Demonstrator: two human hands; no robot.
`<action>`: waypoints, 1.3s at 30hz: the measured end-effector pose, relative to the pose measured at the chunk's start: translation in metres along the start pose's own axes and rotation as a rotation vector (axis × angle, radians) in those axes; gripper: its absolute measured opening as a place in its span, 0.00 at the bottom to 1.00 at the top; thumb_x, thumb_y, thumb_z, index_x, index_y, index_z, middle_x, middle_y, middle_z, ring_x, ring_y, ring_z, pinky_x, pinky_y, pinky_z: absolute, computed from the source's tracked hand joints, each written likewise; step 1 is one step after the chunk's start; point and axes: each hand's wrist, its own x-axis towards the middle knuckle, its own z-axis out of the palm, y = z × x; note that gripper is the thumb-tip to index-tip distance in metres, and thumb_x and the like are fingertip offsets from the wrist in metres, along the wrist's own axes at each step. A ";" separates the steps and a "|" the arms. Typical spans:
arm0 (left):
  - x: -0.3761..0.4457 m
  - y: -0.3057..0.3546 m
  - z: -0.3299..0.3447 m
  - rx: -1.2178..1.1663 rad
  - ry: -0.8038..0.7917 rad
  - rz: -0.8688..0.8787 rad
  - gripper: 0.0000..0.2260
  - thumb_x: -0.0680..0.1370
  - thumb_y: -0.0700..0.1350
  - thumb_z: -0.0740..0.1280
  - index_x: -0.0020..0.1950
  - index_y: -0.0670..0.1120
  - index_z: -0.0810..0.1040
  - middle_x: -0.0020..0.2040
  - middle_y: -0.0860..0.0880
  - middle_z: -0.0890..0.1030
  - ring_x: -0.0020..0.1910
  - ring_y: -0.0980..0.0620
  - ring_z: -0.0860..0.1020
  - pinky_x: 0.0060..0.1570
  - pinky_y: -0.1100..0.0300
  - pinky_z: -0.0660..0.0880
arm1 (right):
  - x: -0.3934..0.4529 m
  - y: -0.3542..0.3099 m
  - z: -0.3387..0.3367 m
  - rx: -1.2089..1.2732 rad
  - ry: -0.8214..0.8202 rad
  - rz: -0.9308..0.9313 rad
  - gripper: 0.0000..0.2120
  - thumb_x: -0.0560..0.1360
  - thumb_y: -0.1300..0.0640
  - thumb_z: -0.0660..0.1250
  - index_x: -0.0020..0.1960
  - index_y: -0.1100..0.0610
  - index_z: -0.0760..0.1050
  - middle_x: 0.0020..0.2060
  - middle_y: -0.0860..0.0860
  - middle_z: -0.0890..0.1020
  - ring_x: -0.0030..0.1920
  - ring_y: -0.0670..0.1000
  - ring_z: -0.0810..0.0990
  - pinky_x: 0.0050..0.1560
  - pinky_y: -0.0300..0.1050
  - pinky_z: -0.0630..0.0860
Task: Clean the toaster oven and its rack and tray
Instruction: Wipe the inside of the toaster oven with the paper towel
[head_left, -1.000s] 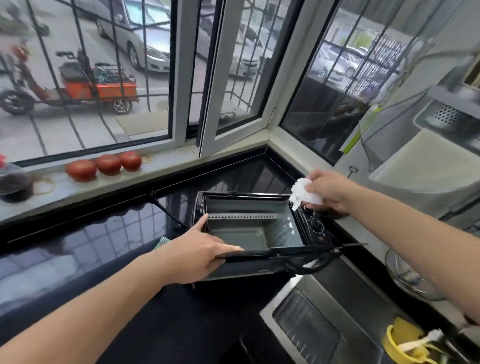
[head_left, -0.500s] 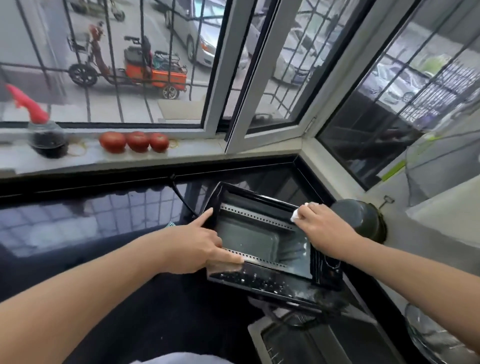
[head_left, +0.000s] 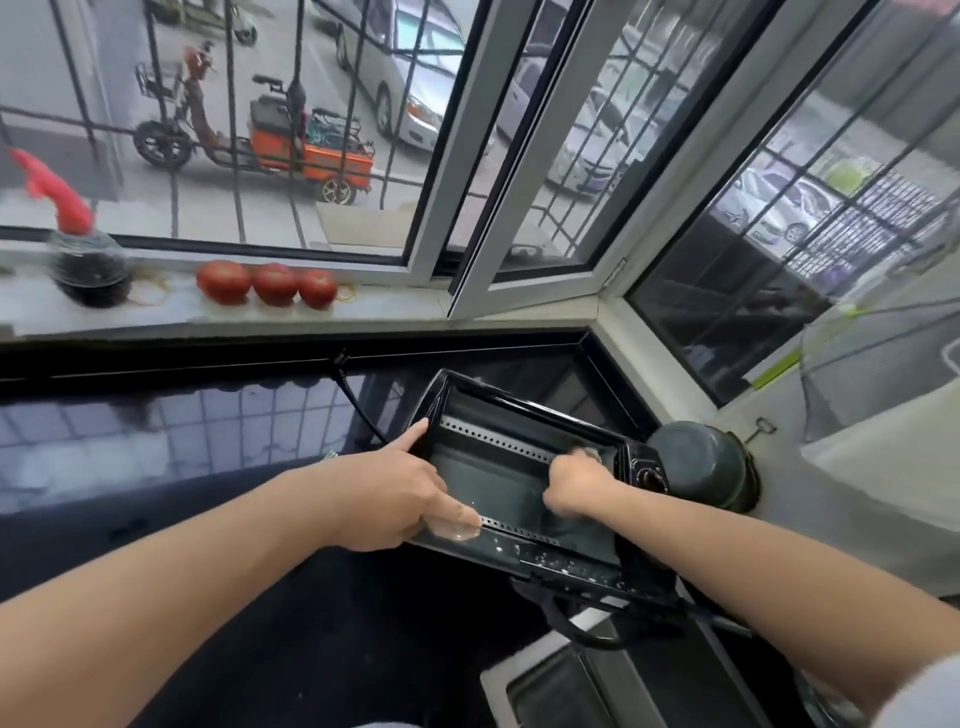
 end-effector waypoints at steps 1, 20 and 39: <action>0.000 0.000 0.001 -0.005 0.009 0.002 0.31 0.81 0.36 0.59 0.79 0.63 0.65 0.62 0.56 0.80 0.65 0.55 0.73 0.76 0.40 0.27 | -0.001 0.003 -0.002 0.121 0.003 0.031 0.19 0.76 0.56 0.58 0.63 0.62 0.73 0.66 0.63 0.71 0.65 0.62 0.71 0.66 0.49 0.69; 0.002 -0.002 0.004 -0.045 0.034 0.015 0.29 0.82 0.38 0.61 0.78 0.64 0.66 0.54 0.56 0.80 0.60 0.60 0.74 0.73 0.45 0.22 | -0.013 0.008 0.033 -0.805 0.189 0.011 0.22 0.82 0.49 0.54 0.72 0.57 0.70 0.69 0.65 0.66 0.65 0.65 0.65 0.64 0.65 0.62; 0.001 0.005 -0.002 -0.061 0.022 -0.031 0.33 0.78 0.37 0.60 0.78 0.65 0.66 0.58 0.56 0.80 0.62 0.60 0.75 0.71 0.47 0.18 | -0.015 -0.048 -0.023 0.179 0.206 -0.312 0.29 0.77 0.60 0.60 0.76 0.63 0.58 0.72 0.61 0.63 0.62 0.64 0.74 0.57 0.54 0.74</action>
